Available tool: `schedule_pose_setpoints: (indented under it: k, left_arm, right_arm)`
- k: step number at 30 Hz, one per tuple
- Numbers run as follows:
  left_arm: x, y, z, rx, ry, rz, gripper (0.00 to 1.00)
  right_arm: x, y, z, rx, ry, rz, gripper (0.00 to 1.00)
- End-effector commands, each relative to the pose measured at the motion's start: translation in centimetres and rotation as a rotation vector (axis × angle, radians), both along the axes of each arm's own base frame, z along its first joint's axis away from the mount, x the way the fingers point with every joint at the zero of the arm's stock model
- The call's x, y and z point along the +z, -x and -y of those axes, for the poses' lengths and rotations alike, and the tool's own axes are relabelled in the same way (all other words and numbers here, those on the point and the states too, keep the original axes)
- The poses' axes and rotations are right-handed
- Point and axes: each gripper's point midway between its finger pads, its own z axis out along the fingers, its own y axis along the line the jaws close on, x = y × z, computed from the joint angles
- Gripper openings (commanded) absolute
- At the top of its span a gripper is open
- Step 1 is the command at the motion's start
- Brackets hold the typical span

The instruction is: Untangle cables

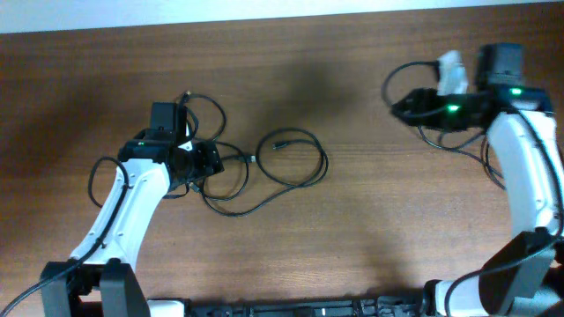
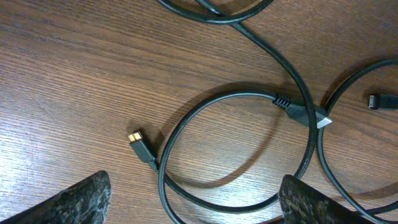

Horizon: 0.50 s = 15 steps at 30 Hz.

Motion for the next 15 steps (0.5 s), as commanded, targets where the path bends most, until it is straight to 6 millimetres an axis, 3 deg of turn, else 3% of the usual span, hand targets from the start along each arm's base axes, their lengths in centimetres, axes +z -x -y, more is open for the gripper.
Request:
schedule_pose_setpoints:
  k: [1,5,7,11,15]
  left_arm:
    - [-0.1,-0.2,-0.4,0.015,-0.015,-0.003,0.86]
    - [-0.1,-0.2,-1.1,0.027,-0.052,0.001,0.85]
    - [-0.1,-0.2,-1.1,0.027,-0.053,0.000,0.86]
    - [-0.1,-0.2,-1.1,0.027,-0.052,0.000,0.86]
    - [-0.1,-0.2,-1.1,0.026,-0.052,0.000,0.86]
  right_arm:
    - [-2.8,1.1,-4.4,0.153,0.080,-0.059,0.62]
    - [-7.0,3.1,-11.2,0.334,0.113,-0.168,0.62]
    - [-9.7,3.2,-11.1,0.265,0.215,-0.250,0.62]
    - [-13.4,4.2,-12.3,0.291,0.239,-0.349,0.62]
    - [-15.9,4.6,-12.2,0.222,0.234,-0.446,0.61]
